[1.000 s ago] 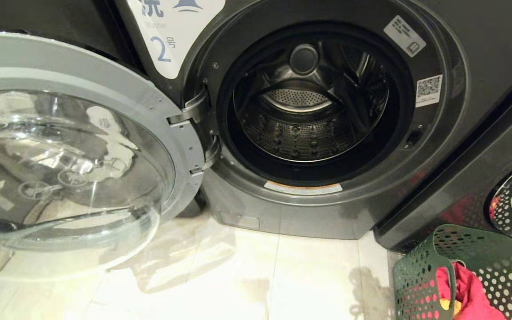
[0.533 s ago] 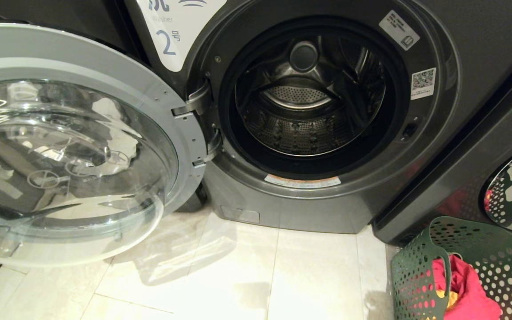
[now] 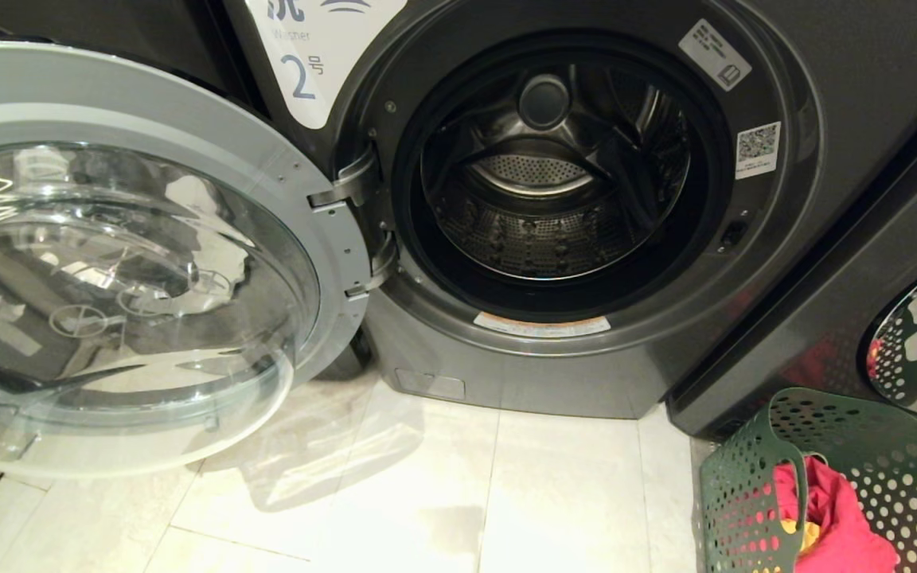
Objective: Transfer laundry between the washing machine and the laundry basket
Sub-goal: Close the washing machine door with the left hand
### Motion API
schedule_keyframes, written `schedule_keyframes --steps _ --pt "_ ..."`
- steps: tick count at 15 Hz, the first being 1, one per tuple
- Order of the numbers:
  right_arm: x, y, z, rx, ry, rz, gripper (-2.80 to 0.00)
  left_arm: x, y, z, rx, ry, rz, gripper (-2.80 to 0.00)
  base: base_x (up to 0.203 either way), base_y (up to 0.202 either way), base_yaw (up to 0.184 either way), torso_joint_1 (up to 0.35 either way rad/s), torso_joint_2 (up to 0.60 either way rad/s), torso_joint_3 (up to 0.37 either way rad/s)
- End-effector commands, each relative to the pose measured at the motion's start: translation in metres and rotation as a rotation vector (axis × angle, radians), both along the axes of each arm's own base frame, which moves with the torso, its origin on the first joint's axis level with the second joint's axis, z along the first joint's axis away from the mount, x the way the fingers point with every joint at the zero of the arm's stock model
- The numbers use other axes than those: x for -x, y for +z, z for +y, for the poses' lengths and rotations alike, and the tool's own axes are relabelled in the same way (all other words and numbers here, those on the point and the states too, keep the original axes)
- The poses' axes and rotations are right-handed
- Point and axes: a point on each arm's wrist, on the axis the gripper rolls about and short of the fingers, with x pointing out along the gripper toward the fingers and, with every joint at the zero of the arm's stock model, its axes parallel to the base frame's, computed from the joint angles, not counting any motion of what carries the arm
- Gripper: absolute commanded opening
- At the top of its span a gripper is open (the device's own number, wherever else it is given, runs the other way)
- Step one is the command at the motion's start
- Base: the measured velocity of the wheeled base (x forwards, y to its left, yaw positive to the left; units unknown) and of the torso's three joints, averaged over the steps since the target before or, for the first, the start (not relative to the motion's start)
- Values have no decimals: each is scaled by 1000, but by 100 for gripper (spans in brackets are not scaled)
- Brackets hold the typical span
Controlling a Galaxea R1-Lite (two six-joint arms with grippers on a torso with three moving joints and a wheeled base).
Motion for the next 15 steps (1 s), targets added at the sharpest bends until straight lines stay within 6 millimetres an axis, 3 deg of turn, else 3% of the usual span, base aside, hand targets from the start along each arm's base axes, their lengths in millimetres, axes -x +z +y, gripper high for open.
schedule_keyframes --steps 1,5,15 --pt "11 -5 0 5 -5 -126 -280 -3 -11 0 1 0 39 -280 0 0 0 0 0 0" --pt "11 -4 -1 -19 -59 -339 -280 -3 -11 0 1 0 39 -280 0 0 0 0 0 0" --pt "10 -8 -1 -94 -80 -310 -280 -3 -11 0 1 0 39 -280 0 0 0 0 0 0"
